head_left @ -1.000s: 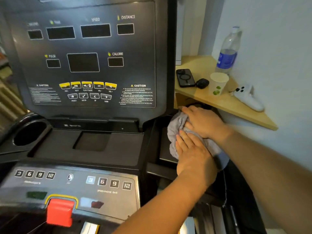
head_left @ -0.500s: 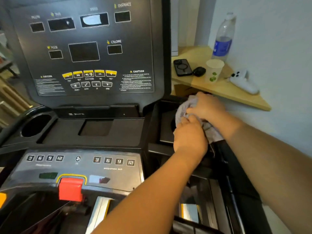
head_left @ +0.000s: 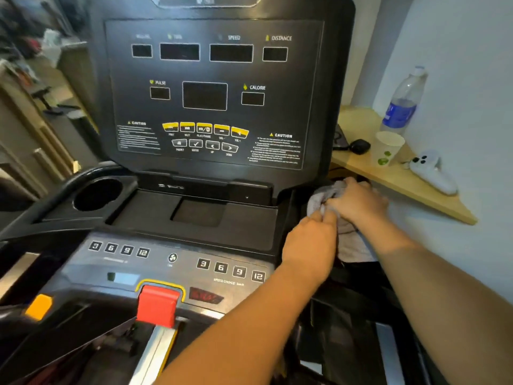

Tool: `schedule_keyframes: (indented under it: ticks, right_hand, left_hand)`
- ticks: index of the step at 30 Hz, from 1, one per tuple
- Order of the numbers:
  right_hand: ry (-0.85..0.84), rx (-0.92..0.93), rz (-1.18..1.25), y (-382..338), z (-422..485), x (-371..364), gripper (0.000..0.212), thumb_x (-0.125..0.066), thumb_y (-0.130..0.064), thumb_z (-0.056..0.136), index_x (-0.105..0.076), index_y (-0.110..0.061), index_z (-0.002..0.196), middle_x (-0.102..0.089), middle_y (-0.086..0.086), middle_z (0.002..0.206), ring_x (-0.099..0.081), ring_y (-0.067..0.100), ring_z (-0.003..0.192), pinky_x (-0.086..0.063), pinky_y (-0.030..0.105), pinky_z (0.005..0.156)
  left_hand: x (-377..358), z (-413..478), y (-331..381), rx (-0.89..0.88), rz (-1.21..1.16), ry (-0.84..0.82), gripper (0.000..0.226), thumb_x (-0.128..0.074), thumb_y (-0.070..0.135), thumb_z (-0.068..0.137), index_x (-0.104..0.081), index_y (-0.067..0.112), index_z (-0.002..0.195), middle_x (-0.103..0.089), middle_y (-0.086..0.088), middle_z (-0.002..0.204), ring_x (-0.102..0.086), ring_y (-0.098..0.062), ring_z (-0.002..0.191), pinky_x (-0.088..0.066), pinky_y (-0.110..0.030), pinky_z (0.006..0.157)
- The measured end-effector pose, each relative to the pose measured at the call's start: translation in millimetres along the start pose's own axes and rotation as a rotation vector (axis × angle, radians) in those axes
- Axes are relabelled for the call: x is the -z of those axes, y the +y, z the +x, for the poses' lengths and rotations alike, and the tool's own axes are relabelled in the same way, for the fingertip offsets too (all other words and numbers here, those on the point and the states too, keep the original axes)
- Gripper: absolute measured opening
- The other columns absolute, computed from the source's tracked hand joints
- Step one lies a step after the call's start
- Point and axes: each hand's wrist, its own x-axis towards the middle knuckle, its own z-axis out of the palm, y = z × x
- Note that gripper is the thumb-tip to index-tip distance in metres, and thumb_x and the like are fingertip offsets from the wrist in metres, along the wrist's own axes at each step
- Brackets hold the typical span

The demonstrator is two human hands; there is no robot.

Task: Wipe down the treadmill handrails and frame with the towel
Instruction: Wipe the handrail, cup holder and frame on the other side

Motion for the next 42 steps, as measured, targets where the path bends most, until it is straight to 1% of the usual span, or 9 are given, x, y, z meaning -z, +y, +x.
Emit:
schedule_keyframes:
  ticks: [6, 9, 13, 18, 23, 29, 36, 39, 42]
  right_hand:
    - [-0.053, 0.172, 0.076, -50.8, -28.2, -8.4, 0.05, -0.043, -0.037, 0.096, -0.049, -0.01, 0.138, -0.042, 0.017, 0.146, -0.034, 0.034, 0.137, -0.021, 0.042, 0.115]
    - [-0.281, 0.283, 0.502, -34.5, -70.8, -2.4, 0.036, -0.044, -0.027, 0.1, -0.05, -0.014, 0.133, -0.052, 0.014, 0.134, -0.046, 0.033, 0.127, -0.033, 0.042, 0.109]
    - [-0.437, 0.232, 0.571, -3.0, -113.0, 9.2, 0.016, -0.038, -0.052, 0.098, -0.05, -0.042, 0.101, -0.06, -0.004, 0.103, -0.056, 0.019, 0.104, -0.038, 0.043, 0.104]
    - [-0.514, 0.167, 0.653, 5.5, -134.6, 27.5, 0.031, -0.048, -0.05, 0.095, -0.048, -0.035, 0.121, -0.056, 0.0, 0.111, -0.054, 0.019, 0.102, -0.045, 0.035, 0.084]
    - [-0.394, 0.423, 0.394, -29.7, -134.2, 36.6, 0.036, -0.046, -0.064, 0.089, -0.056, -0.039, 0.113, -0.06, -0.014, 0.107, -0.056, 0.011, 0.103, -0.044, 0.041, 0.097]
    - [-0.376, 0.248, 0.48, 15.8, -149.1, 30.6, 0.057, -0.034, -0.071, 0.088, -0.049, -0.034, 0.129, -0.063, -0.001, 0.118, -0.059, 0.016, 0.107, -0.043, 0.038, 0.102]
    - [-0.023, 0.22, 0.399, 89.7, -195.5, 31.4, 0.032, -0.052, -0.051, 0.088, -0.046, -0.025, 0.106, -0.047, -0.017, 0.079, -0.048, 0.004, 0.069, -0.037, 0.019, 0.06]
    - [0.006, 0.178, 0.624, 91.2, -206.2, 36.3, 0.021, -0.063, -0.038, 0.089, -0.044, -0.034, 0.098, -0.052, -0.018, 0.082, -0.052, -0.005, 0.076, -0.039, 0.007, 0.061]
    - [0.03, 0.177, 0.761, 86.6, -205.2, 42.3, 0.039, -0.06, -0.046, 0.073, -0.056, -0.035, 0.109, -0.065, -0.011, 0.097, -0.062, 0.006, 0.092, -0.05, 0.026, 0.079]
  left_hand:
    - [38.1, -41.2, -19.3, 0.039, -0.109, 0.027, 0.054, -0.049, -0.007, 0.08, -0.047, 0.01, 0.131, -0.056, -0.012, 0.114, -0.055, -0.033, 0.102, -0.043, -0.039, 0.075]
    - [48.3, -75.4, -22.9, -0.032, -0.137, 0.039, 0.058, -0.058, -0.004, 0.074, -0.052, 0.017, 0.128, -0.058, -0.004, 0.112, -0.055, -0.025, 0.099, -0.047, -0.035, 0.074]
    - [54.2, -105.5, -31.1, -0.062, -0.182, -0.003, 0.062, -0.063, 0.005, 0.079, -0.045, 0.032, 0.132, -0.05, 0.009, 0.123, -0.047, -0.012, 0.109, -0.048, -0.029, 0.088]
    - [55.0, -108.1, -14.4, -0.067, -0.205, -0.048, 0.053, -0.066, 0.027, 0.082, -0.042, 0.024, 0.13, -0.043, 0.004, 0.125, -0.044, -0.018, 0.112, -0.046, -0.033, 0.091]
    - [46.4, -105.0, -9.8, 0.039, -0.287, 0.01, 0.065, -0.052, 0.07, 0.081, -0.042, 0.022, 0.123, -0.043, 0.005, 0.115, -0.046, -0.013, 0.102, -0.047, -0.031, 0.086]
    - [35.6, -87.8, 6.7, 0.113, -0.462, 0.088, 0.054, -0.067, 0.049, 0.083, -0.039, 0.026, 0.122, -0.034, 0.009, 0.122, -0.049, -0.008, 0.104, -0.049, -0.024, 0.086]
    - [-18.0, -68.4, 47.0, -0.051, -0.266, -0.104, 0.077, -0.057, 0.06, 0.071, -0.042, 0.025, 0.138, -0.05, 0.006, 0.125, -0.05, -0.019, 0.108, -0.044, -0.035, 0.091]
    - [1.1, -66.2, 41.1, 0.078, -0.657, -0.221, 0.073, -0.082, 0.044, 0.065, -0.045, 0.027, 0.126, -0.062, 0.007, 0.113, -0.058, -0.013, 0.101, -0.051, -0.035, 0.087]
    - [26.4, -64.4, 29.6, 0.13, -1.022, -0.347, 0.059, -0.088, 0.031, 0.065, -0.059, 0.033, 0.116, -0.071, 0.014, 0.109, -0.067, -0.002, 0.101, -0.054, -0.033, 0.092]
